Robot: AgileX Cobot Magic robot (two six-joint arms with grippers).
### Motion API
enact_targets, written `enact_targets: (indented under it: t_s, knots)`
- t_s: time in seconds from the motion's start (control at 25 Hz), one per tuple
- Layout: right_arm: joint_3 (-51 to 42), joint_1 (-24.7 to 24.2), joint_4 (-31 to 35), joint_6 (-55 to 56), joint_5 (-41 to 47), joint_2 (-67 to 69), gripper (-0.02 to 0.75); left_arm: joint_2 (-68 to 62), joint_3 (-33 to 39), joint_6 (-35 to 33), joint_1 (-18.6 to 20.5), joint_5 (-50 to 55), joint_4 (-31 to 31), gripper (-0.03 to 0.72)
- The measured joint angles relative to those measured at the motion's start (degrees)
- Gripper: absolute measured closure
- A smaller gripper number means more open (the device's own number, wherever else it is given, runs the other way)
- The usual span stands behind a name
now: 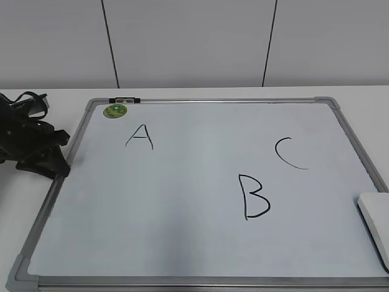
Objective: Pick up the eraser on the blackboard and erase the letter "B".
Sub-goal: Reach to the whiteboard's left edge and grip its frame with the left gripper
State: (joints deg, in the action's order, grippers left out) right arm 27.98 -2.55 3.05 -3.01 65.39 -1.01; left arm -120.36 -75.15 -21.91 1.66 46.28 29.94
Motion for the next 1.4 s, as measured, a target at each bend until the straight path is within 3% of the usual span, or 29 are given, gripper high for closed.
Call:
enact_targets:
  t_s: [0.16, 0.24, 0.8, 1.4]
  knots:
    - [0.0, 0.0, 0.0, 0.0, 0.0, 0.0, 0.151, -0.1, -0.4, 0.0, 0.1, 0.7, 0.3, 0.619]
    - [0.0, 0.0, 0.0, 0.0, 0.0, 0.0, 0.151, -0.1, -0.4, 0.0, 0.2, 0.8, 0.4, 0.649]
    - [1.2, 0.0, 0.3, -0.1, 0.0, 0.9, 0.151, -0.2, -0.4, 0.1, 0.4, 1.0, 0.5, 0.656]
    - [6.3, 0.0, 0.3, -1.3, -10.2, 40.6, 0.151, -0.2, -0.4, 0.1, 0.4, 1.2, 0.5, 0.656]
